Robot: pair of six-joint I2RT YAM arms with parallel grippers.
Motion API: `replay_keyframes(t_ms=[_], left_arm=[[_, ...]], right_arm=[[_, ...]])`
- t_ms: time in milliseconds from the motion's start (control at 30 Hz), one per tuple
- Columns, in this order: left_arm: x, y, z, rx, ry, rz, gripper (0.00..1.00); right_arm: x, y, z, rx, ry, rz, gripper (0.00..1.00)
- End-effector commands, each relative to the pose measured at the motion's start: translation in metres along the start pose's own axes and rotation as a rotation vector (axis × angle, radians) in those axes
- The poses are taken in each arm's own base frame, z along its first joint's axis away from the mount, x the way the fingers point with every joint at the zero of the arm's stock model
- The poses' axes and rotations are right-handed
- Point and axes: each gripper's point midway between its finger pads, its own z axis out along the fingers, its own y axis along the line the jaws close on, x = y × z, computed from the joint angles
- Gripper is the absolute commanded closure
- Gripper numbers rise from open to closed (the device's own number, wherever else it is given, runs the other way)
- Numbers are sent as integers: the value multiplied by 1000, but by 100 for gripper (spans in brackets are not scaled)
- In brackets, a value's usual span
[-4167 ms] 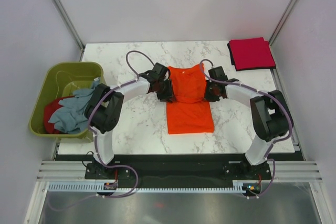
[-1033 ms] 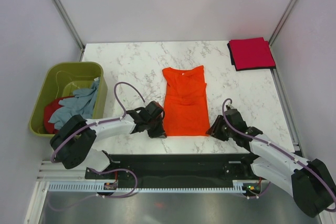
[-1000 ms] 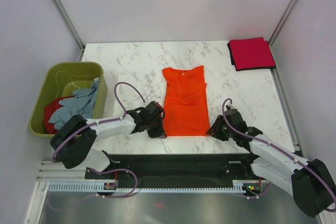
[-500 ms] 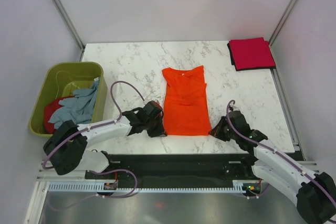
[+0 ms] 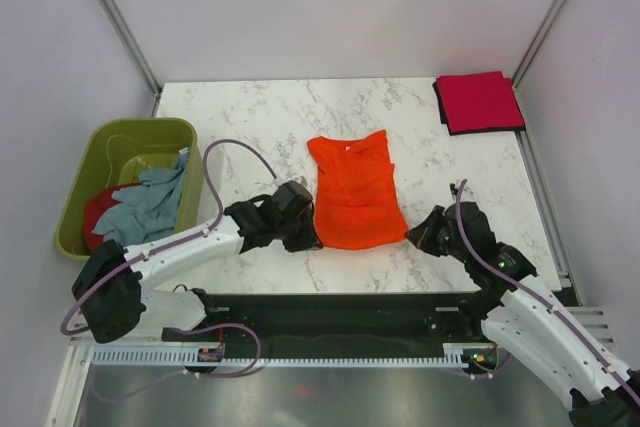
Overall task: Fold and stack the t-shirts
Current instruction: Fold the tshirt
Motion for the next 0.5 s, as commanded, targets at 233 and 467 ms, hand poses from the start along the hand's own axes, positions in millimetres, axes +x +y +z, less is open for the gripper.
replay_keyframes(t_ms=[233,467], left_arm=[[-106,-47,-34,11,-177,44,98],[-200,-69,-32,63,-235,34,98]], right_arm=[[-103,54,12,86,-193,-170,100],[-170,89,59,70,-213,-223,100]])
